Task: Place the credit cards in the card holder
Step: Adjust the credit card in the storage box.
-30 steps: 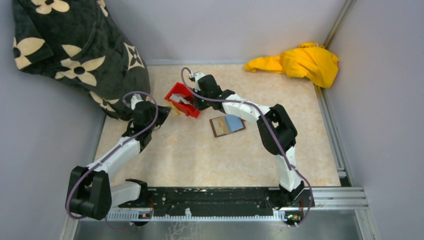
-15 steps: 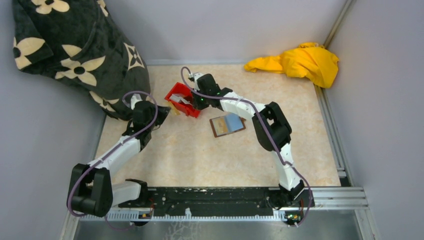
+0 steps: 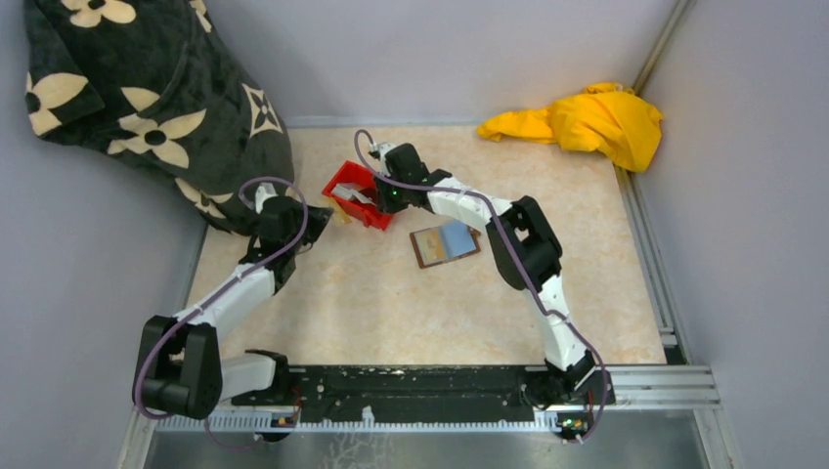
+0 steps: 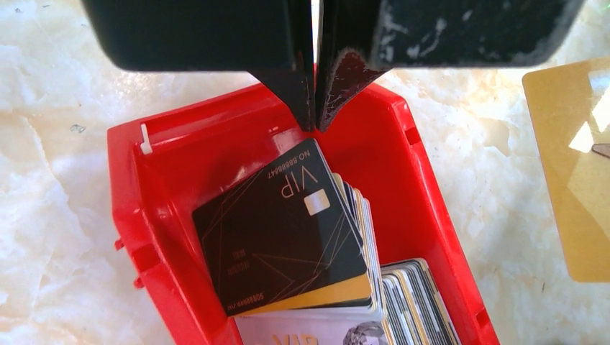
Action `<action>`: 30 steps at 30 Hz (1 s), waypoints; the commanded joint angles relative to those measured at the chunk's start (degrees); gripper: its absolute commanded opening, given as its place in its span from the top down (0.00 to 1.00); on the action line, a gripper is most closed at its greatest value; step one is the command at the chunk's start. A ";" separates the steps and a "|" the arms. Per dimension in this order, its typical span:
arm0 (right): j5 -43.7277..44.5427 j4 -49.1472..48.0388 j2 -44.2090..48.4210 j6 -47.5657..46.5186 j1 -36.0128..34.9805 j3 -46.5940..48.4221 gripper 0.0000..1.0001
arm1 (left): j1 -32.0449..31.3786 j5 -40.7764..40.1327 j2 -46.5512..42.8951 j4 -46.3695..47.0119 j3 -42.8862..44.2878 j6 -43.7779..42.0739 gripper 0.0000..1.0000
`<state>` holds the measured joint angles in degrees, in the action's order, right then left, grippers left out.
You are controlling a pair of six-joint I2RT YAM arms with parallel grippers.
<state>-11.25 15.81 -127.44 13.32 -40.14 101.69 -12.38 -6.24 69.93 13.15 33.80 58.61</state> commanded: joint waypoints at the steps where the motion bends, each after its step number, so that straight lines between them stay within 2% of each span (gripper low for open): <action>1: -1.17 -0.85 -2.36 0.39 0.93 4.92 1.00 | 0.60 0.77 0.62 2.12 -0.20 -1.04 1.00; 16: -2.34 2.09 -8.45 -0.53 1.88 13.75 1.00 | 1.69 1.11 1.65 2.78 -0.23 -1.34 1.00; 21: -1.98 3.85 -10.16 -1.56 2.08 17.27 1.00 | 2.17 -1.68 1.79 1.58 -0.52 -2.00 1.00; 30: -2.01 4.35 -10.77 -2.42 2.64 18.12 1.00 | 4.33 -7.14 4.35 1.06 0.22 -4.85 1.00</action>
<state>-13.34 21.12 -137.62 11.99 -38.37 116.81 -9.45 -10.07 72.69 14.11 33.50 56.45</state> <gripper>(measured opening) 0.005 0.008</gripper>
